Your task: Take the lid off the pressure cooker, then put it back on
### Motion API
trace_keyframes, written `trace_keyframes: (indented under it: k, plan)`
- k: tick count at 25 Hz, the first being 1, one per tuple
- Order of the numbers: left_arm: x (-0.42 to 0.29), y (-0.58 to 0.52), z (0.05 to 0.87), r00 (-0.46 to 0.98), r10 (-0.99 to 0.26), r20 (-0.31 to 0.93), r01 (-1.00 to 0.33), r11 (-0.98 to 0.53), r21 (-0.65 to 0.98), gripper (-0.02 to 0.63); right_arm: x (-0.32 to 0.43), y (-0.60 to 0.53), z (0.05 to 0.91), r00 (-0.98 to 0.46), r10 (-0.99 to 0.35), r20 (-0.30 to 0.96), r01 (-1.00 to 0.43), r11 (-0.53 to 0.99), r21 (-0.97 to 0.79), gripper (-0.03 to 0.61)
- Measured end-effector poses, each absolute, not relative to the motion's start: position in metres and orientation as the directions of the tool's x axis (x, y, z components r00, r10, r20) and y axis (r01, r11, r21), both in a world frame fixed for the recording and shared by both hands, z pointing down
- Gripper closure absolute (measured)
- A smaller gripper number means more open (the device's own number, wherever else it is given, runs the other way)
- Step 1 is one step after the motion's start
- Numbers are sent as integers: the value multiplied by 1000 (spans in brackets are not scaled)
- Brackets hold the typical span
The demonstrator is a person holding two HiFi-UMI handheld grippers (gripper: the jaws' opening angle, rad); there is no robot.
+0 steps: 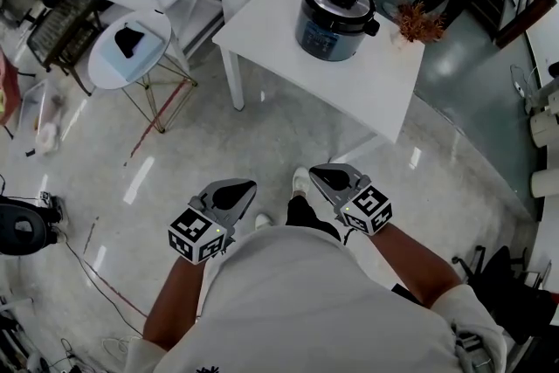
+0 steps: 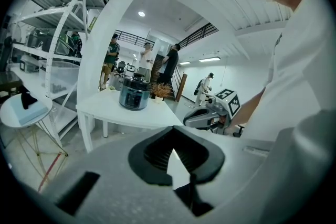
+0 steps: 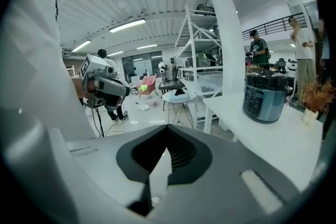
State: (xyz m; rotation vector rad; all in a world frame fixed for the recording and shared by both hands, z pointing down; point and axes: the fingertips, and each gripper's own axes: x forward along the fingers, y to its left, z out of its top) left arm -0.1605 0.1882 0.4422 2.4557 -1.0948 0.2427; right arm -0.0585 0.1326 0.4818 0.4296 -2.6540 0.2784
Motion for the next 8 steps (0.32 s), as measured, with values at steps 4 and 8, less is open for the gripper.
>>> trace_keyframes:
  k: [4, 8]
  plan:
    - [-172, 196, 443, 661, -676, 326, -750, -579, 320, 607, -70, 138, 482, -858, -239, 456, -324, 939, -117, 565]
    - [-192, 205, 443, 647, -689, 326, -762, -560, 325, 607, -88, 144, 482, -857, -222, 465, -304, 946, -110, 565]
